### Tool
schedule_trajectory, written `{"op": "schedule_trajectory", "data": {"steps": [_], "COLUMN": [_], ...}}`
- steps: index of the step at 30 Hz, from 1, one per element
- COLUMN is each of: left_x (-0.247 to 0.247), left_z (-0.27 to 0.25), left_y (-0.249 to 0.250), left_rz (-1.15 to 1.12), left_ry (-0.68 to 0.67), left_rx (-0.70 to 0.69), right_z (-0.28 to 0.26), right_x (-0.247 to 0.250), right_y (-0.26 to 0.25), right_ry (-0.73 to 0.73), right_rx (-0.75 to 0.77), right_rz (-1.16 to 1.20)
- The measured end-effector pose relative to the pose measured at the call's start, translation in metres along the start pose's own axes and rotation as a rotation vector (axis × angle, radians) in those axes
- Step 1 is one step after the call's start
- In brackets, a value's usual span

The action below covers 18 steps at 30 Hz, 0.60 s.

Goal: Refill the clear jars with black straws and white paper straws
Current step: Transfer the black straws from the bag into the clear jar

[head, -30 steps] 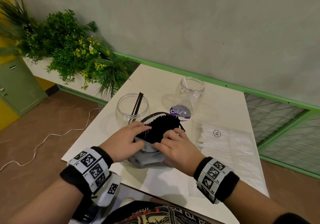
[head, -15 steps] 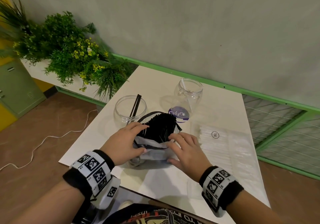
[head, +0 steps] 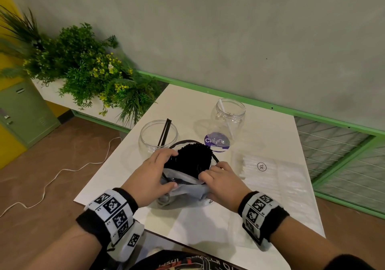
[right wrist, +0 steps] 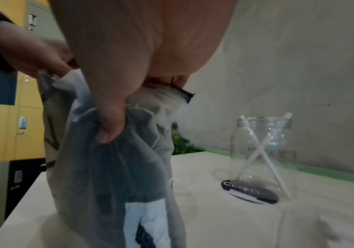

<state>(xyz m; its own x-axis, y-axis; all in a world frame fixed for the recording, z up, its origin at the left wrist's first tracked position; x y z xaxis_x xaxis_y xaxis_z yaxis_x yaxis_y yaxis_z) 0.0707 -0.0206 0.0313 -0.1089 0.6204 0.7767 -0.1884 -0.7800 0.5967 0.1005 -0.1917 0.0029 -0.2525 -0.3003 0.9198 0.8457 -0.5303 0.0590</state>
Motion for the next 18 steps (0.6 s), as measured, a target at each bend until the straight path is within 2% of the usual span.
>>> {"op": "schedule_trajectory", "data": {"steps": [4,8,10,13,14,18], "left_x": [0.001,0.0,0.001,0.003,0.003,0.002], "left_z": [-0.002,0.0,0.001,0.001,0.0,0.0], "left_y": [0.006,0.006,0.005,0.006,0.007,0.009], "left_rz": [0.015,0.047,0.058,0.036,0.022,0.002], "left_ry": [0.032,0.037,0.063,0.147,0.18,0.206], "left_rx": [-0.052,-0.038,-0.038,-0.032,-0.028,-0.029], "right_z": [-0.001,-0.003,-0.005,-0.007,-0.005,0.007], "right_x": [0.001,-0.003,-0.003,0.0,0.002,0.001], "right_y": [0.001,0.001,0.003,0.004,0.0,-0.015], "right_ry": [0.088,0.083,0.063,0.017,0.015,0.006], "right_rx": [-0.079,-0.184,-0.26,-0.506,-0.546,-0.571], "right_rz": [0.028,0.075,0.165,0.488,0.56,0.557]}}
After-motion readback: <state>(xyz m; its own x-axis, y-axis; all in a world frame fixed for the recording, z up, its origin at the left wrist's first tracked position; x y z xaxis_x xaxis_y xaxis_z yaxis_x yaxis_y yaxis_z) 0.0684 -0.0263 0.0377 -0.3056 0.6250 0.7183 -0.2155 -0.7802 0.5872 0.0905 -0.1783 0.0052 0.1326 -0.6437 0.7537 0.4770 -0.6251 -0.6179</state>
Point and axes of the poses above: each hand's wrist, its own z-axis towards the middle knuckle, its own x-axis out of the back of the hand, y = z × x, the point moved 7 cm from there along z, towards the middle knuckle, and after that the axes turned 10 degrees about y, right-handed, at the moved point
